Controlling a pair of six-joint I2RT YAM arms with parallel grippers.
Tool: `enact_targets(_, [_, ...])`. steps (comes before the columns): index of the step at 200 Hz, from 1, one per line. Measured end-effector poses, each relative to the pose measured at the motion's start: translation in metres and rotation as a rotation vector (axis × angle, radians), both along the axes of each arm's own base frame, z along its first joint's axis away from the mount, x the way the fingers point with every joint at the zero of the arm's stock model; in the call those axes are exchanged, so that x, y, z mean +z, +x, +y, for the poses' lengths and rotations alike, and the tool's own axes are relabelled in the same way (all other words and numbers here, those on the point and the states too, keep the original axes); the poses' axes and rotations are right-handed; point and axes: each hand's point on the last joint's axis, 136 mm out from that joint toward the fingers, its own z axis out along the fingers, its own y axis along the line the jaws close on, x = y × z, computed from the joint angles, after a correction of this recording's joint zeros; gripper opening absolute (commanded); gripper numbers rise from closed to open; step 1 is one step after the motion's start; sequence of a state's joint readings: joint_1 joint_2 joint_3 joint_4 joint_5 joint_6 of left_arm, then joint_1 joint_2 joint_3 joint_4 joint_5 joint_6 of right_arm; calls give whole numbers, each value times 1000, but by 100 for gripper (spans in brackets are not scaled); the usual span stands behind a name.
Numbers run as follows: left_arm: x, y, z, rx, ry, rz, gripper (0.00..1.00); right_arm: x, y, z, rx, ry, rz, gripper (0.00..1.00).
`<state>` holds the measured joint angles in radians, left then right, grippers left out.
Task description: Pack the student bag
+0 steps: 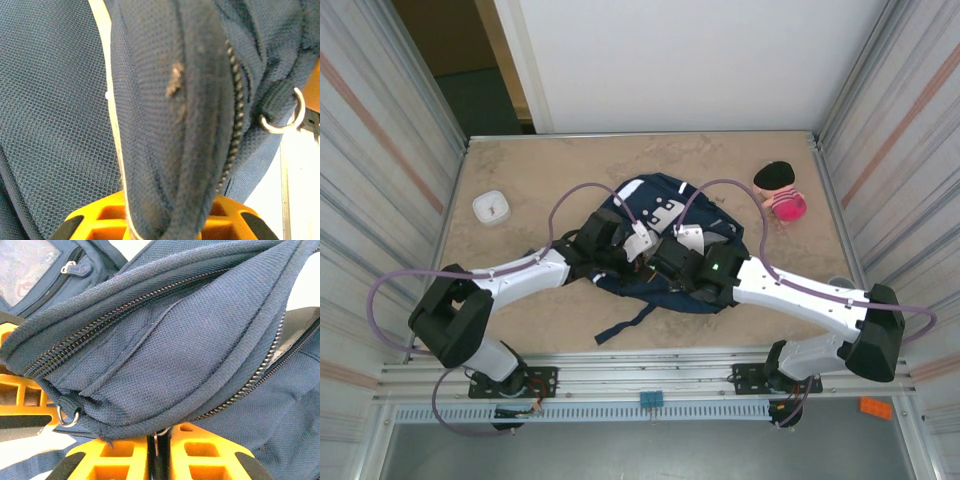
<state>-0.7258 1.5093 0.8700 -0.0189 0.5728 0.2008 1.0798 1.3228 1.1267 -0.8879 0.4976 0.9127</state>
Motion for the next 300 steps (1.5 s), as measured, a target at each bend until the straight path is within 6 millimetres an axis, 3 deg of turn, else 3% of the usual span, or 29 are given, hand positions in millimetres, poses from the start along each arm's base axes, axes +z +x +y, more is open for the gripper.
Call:
enact_targets(72, [-3, 3, 4, -4, 25, -31, 0, -4, -1, 1, 65, 146, 205, 8])
enact_targets(112, [-3, 3, 4, -13, 27, -42, 0, -4, -3, 1, 112, 257, 272, 14])
enact_targets(159, [-5, 5, 9, -5, 38, -35, 0, -8, -3, -2, 127, 260, 291, 21])
enact_targets(201, [-5, 6, 9, -4, 38, -37, 0, -6, -3, 0, 148, 259, 279, 2])
enact_targets(247, [-5, 6, 9, -4, 40, -43, 0, 1, -4, -1, 168, 274, 262, 0])
enact_targets(269, [-3, 8, 9, -4, 41, -65, 0, 5, 1, -11, 164, 285, 254, 0])
enact_targets(300, [-6, 8, 16, -5, 67, -100, 0, 5, 9, -48, 105, 280, 252, 0])
